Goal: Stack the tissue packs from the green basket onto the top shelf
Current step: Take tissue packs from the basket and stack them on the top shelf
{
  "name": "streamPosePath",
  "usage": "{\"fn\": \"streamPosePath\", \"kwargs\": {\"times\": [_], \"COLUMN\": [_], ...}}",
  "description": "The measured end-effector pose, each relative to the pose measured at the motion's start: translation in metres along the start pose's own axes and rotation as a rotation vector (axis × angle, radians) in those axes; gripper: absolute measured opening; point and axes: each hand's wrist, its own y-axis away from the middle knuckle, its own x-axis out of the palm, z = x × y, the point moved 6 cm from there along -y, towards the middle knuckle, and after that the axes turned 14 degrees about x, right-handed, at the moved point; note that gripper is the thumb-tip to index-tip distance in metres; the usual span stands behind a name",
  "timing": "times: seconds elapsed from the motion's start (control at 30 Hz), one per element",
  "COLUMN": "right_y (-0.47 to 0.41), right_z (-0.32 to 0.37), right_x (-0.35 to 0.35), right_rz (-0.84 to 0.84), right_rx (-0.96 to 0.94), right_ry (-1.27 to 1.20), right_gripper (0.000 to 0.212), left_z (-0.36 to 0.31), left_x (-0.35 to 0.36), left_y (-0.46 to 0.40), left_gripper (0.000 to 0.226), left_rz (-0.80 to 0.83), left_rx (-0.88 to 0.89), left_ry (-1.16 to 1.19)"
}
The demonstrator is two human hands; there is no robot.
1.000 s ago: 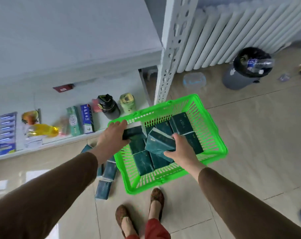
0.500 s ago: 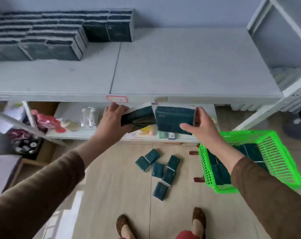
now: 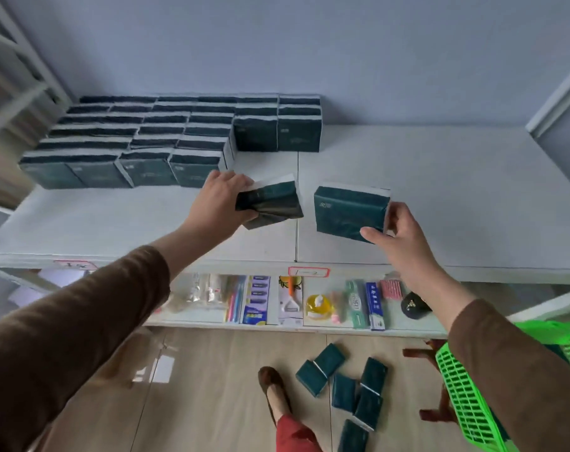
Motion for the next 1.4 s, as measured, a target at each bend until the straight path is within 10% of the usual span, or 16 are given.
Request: {"fn": "streamPosePath", "kwargs": {"times": [0.73,1.0,1.4], "right_y": [-0.273,-0.247,-0.058], "right_z": [0.036,0.034,-0.006], "right_x": [0.126,0.125,0.064], "right_rz": [-0.162,-0.184,-0.112], "right_rx": [0.015,0.136,-0.161], "right_ry": [0.178,0.061,0.382], "right_gripper": [0.041,0.075,0.036], "left_z": [0.157,0.139,-0.024], "left_x": [0.072,0.063,0.059], "left_y": [-0.196,-0.165,-0.006], "left_gripper": [0.048,0.05,0.051], "left_rz": [0.179,0.188,0.114], "left_rx": [0.035,-0.025,0.071], "left_ry": [-0.4,-0.333,-0.223]}}
